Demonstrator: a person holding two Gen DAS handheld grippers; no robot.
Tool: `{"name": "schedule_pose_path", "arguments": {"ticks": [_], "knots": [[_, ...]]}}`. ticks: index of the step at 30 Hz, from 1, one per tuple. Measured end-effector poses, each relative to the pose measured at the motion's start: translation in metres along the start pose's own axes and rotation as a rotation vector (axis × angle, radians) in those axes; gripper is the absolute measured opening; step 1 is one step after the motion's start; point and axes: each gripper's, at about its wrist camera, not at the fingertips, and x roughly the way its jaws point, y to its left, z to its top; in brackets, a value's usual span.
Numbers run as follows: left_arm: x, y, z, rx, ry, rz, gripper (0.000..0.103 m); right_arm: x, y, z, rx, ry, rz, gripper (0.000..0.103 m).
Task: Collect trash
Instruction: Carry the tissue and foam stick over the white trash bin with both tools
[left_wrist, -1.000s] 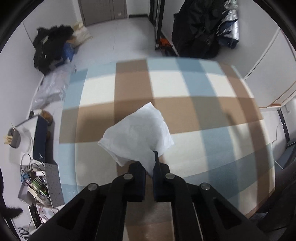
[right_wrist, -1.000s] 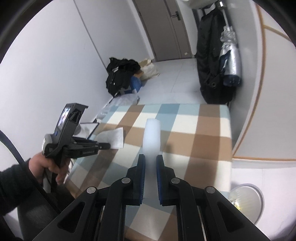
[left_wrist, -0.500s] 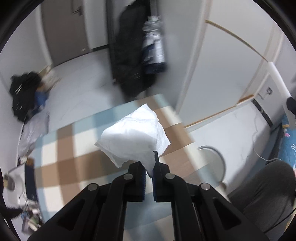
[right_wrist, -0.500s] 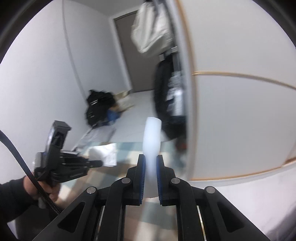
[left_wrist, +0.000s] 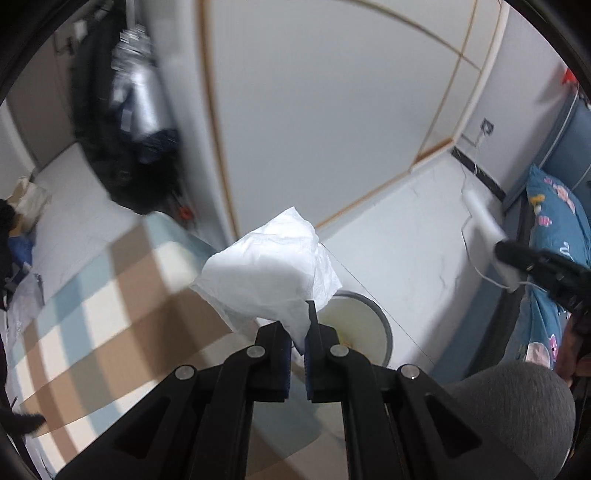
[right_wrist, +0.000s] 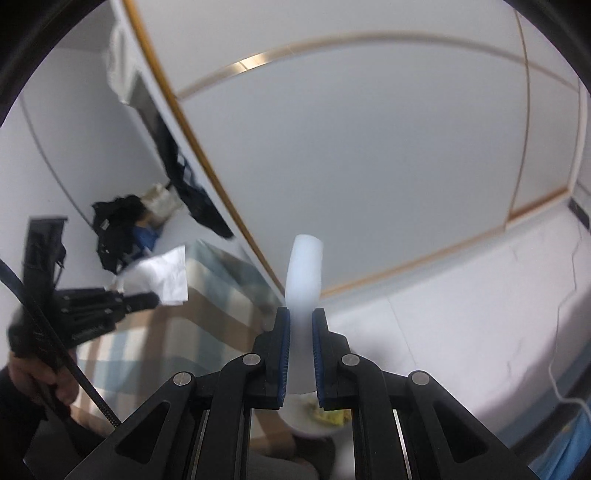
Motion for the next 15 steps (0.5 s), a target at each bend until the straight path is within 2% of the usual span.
{"name": "schedule_pose_path", "arguments": {"ticks": [8, 15], "knots": [[0.078, -0.014, 0.008, -0.021, 0.182, -0.057, 0.002, 0.081, -0.047, -0.035, 0.132, 0.200, 0.034, 0.011], [0.104, -0.031, 0.007, -0.024, 0.304, -0.027, 0.002, 0.140, -0.065, -0.064, 0.190, 0.332, 0.092, 0.013]]}}
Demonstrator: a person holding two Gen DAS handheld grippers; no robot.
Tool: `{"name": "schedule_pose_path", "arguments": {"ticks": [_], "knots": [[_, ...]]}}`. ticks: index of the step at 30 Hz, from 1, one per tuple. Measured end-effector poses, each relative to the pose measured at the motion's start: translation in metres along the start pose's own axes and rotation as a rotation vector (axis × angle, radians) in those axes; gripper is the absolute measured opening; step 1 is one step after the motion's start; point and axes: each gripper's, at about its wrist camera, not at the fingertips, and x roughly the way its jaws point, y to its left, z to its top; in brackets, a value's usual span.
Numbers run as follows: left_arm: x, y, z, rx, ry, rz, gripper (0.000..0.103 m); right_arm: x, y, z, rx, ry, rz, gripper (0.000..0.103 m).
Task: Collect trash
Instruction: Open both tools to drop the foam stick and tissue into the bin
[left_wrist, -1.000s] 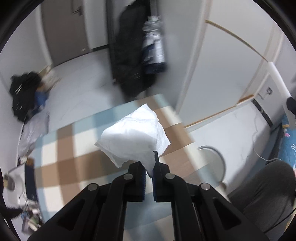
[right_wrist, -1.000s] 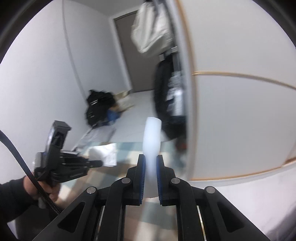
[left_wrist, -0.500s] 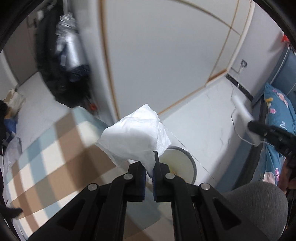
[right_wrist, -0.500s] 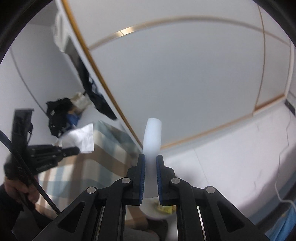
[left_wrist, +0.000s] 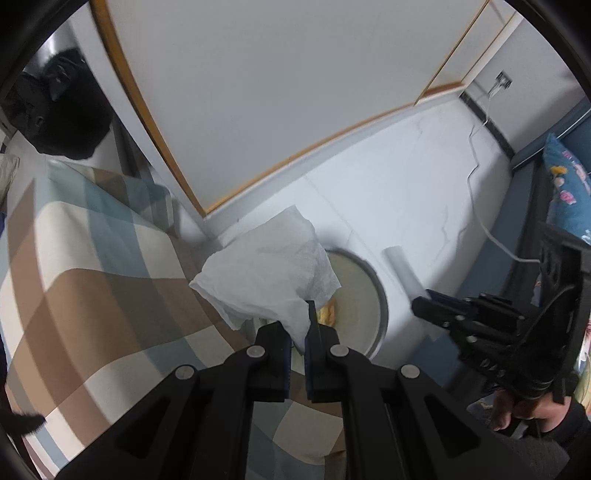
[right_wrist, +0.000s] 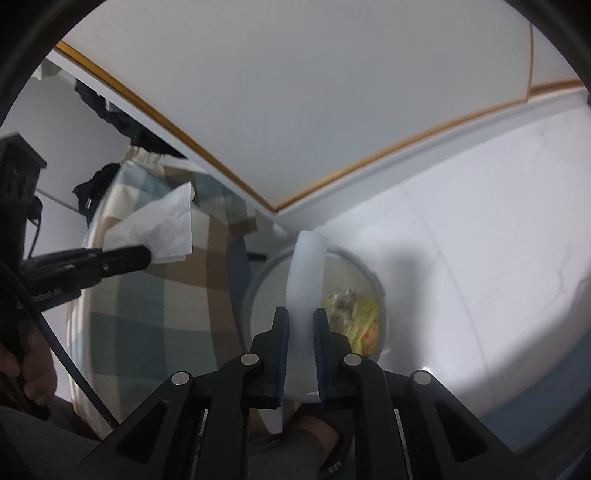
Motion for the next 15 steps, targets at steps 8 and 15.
{"name": "schedule_pose_path", "arguments": {"ticks": [8, 15], "knots": [[0.019, -0.008, 0.012, 0.027, 0.092, 0.011, 0.002, 0.055, -0.028, -0.016, 0.083, 0.130, 0.054, 0.021], [0.028, -0.009, 0.017, 0.037, 0.138, 0.006, 0.002, 0.074, -0.034, -0.019, 0.122, 0.174, 0.059, 0.044]]}}
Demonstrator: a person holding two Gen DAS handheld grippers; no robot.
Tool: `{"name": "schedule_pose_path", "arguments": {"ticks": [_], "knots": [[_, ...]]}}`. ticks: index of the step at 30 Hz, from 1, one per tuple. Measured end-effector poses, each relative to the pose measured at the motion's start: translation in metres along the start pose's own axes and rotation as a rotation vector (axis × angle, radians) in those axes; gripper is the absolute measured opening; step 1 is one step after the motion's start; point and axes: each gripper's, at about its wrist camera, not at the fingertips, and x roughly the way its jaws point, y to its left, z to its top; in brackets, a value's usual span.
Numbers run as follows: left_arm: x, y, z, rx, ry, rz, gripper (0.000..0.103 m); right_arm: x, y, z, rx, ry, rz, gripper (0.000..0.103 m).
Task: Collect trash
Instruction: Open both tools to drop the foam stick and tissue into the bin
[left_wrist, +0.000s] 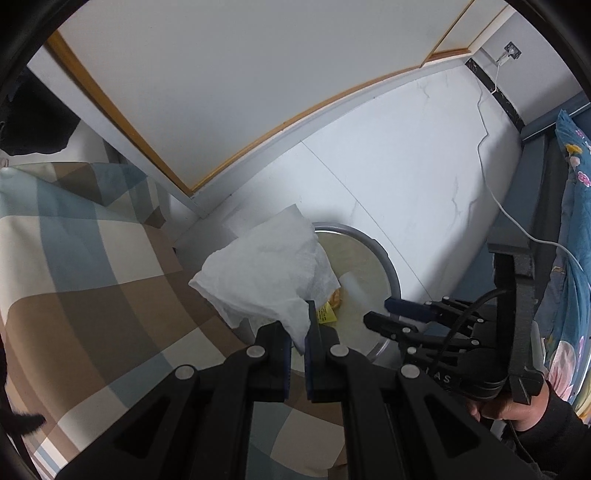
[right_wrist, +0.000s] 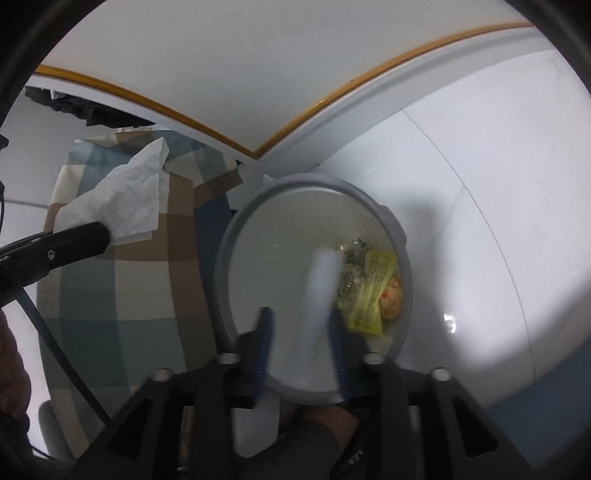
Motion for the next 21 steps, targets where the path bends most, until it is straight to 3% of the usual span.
{"name": "schedule_pose_path", "arguments": {"ticks": [2, 15, 18, 20, 21], "knots": [[0.005, -0.002, 0.001, 0.002, 0.016, 0.005, 0.002, -0.002, -0.001, -0.001, 0.003, -0.011, 0.008, 0.049], [0.024, -0.003, -0.004, -0.015, 0.109, -0.012, 0.002, -0.038, -0.027, -0.016, 0.114, -0.065, 0.007, 0.051], [0.030, -0.001, -0.005, -0.010, 0.154, 0.010, 0.019, -0.049, -0.028, -0.017, 0.142, -0.091, -0.012, 0.052], [0.031, -0.001, -0.006, -0.005, 0.156, 0.018, 0.039, -0.058, -0.029, -0.016, 0.147, -0.111, -0.014, 0.053], [0.031, -0.002, -0.007, -0.001, 0.155, 0.017, 0.042, -0.062, -0.028, -0.016, 0.147, -0.119, -0.020, 0.053]]}}
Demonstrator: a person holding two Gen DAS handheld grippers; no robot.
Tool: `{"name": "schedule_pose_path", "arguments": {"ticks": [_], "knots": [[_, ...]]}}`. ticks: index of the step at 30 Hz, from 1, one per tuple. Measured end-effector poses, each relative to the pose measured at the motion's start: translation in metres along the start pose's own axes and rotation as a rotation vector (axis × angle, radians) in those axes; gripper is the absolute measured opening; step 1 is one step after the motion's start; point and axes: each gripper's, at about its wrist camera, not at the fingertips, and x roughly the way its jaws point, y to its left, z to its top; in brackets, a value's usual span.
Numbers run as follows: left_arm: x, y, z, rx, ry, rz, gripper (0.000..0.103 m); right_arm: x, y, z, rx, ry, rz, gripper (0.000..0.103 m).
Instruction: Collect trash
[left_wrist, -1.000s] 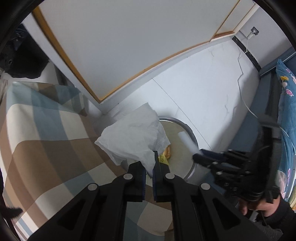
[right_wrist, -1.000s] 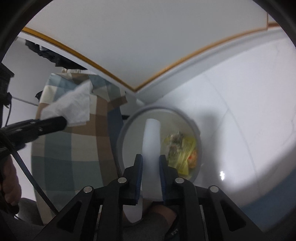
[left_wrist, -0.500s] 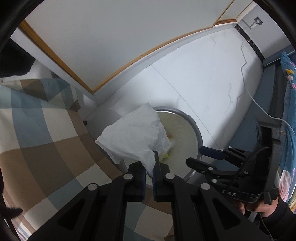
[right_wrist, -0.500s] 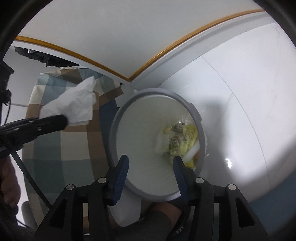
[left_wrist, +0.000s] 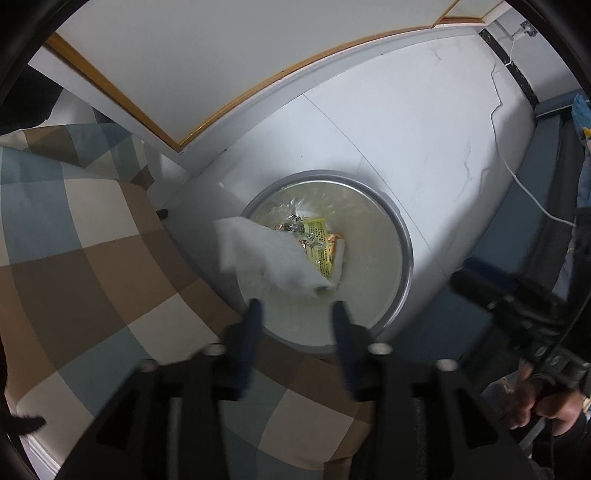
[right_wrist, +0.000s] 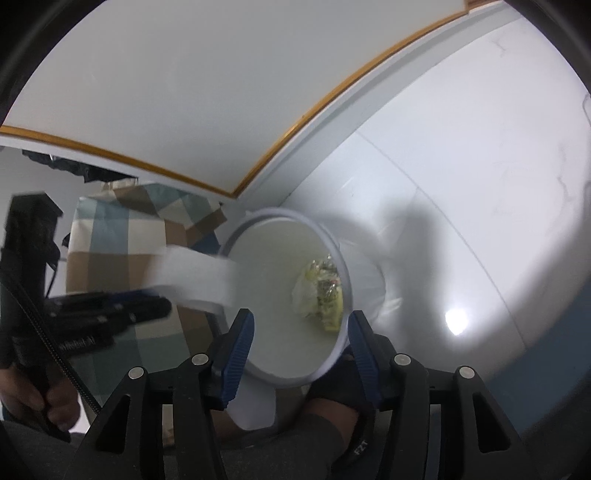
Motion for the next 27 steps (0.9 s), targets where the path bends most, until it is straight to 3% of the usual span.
{"name": "schedule_pose_path", "arguments": {"ticks": [6, 10, 14, 18, 27], "knots": [[-0.004, 0.004, -0.004, -0.005, -0.023, -0.034, 0.044, -0.013, 0.004, 0.005, 0.014, -0.042, -0.002, 0.054], [-0.018, 0.006, -0.008, -0.021, -0.097, -0.039, 0.046, -0.017, 0.012, 0.007, 0.016, -0.052, -0.003, 0.055], [-0.041, 0.010, -0.015, -0.046, -0.200, -0.016, 0.063, -0.027, 0.020, 0.008, 0.006, -0.065, 0.004, 0.066], [-0.055, 0.016, -0.019, -0.076, -0.267, -0.010, 0.067, -0.036, 0.030, 0.008, 0.015, -0.069, 0.061, 0.072], [-0.076, 0.027, -0.030, -0.128, -0.384, -0.021, 0.070, -0.057, 0.055, 0.004, -0.053, -0.080, 0.025, 0.089]]}}
